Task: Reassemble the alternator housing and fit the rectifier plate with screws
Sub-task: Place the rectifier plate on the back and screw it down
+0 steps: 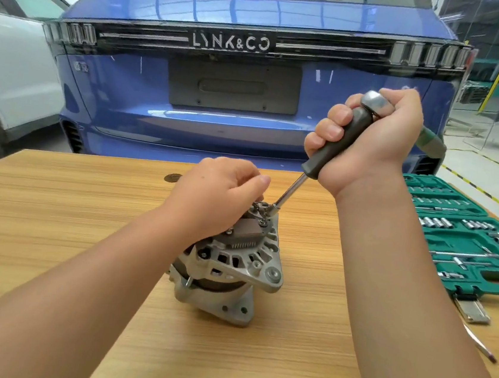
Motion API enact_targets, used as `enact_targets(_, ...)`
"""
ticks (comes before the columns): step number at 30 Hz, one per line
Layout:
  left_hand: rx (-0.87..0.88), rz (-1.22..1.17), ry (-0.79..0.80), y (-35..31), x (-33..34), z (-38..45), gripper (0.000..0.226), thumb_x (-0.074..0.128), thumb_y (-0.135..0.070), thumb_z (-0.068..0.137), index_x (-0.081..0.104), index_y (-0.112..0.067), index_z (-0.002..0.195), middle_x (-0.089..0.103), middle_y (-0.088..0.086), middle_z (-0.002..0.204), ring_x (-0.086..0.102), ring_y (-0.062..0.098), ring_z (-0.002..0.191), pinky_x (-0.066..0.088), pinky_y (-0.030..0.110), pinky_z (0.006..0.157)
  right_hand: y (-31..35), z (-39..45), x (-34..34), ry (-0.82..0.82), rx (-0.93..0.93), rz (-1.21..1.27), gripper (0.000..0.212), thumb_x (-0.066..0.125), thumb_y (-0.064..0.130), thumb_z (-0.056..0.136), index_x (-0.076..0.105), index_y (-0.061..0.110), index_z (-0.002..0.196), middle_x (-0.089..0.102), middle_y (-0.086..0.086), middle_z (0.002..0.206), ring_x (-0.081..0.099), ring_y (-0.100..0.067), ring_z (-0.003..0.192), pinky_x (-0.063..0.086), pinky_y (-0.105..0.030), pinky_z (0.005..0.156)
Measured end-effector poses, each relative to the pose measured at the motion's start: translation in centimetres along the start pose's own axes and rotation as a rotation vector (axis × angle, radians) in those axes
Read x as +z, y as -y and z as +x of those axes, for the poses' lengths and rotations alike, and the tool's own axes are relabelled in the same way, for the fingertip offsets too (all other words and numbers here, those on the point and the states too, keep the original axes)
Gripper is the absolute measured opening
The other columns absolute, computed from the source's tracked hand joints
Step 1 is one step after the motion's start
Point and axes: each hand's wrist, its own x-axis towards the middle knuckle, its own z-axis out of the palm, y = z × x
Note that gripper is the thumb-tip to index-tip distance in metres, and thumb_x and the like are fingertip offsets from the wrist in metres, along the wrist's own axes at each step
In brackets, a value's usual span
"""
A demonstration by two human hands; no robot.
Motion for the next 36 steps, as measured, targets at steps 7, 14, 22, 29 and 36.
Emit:
enact_targets(7,-0.025,0.213,0.169,-0.3,-0.1,0.8,0.013,0.056,-0.045,0.096,0.062,-0.049,0.085,0.065,-0.021,0.088,0.061,0.012,0.09,0.056,0.038,0.078,-0.3,0.0,0.1,0.011,-0.026,-0.026,0.038,0.038,0.037,0.089,0.042,0.02,0.055,0.043,0.0,0.055,0.034,-0.018,0.044,0.033,-0.025,0.048)
enact_targets(14,-0.024,0.302,0.226,-0.8,-0.1,0.9,0.02,0.055,-0.041,0.095,0.059,-0.05,0.078,0.063,-0.021,0.081,0.057,0.006,0.08,0.046,0.03,0.065,-0.5,0.2,0.0,-0.035,-0.01,-0.019,0.047,0.037,0.042,0.093,0.05,0.019,0.054,0.048,0.0,0.058,0.038,-0.017,0.045,0.033,-0.024,0.051)
enact_targets(22,-0.012,0.295,0.247,-0.8,-0.2,0.9,0.026,0.046,-0.03,0.096,0.061,-0.049,0.087,0.063,-0.02,0.078,0.056,0.003,0.076,0.043,0.028,0.061,-1.5,-0.2,0.8,-0.06,-0.193,-0.173,0.04,0.037,0.04,0.104,0.061,0.011,0.089,0.056,-0.005,0.064,0.048,-0.019,0.051,0.038,-0.026,0.052)
enact_targets(29,0.003,0.293,0.277,-0.9,-0.4,0.9,0.028,0.043,-0.028,0.099,0.055,-0.052,0.093,0.061,-0.023,0.08,0.054,0.0,0.078,0.039,0.029,0.061,-2.4,-1.3,1.5,-0.021,-0.622,-0.483,0.019,0.043,0.027,0.105,0.062,0.027,0.105,0.068,0.004,0.103,0.067,-0.017,0.08,0.052,-0.032,0.06)
enact_targets(36,0.217,0.537,0.402,-1.1,-0.6,1.9,0.028,0.042,-0.029,0.1,0.049,-0.039,0.075,0.058,-0.023,0.133,0.038,0.008,0.137,0.001,0.062,0.121,-2.3,-0.8,0.9,0.051,-0.994,-1.05,0.019,0.052,0.003,0.096,0.063,0.013,0.108,0.059,-0.003,0.1,0.058,-0.012,0.089,0.053,-0.033,0.082)
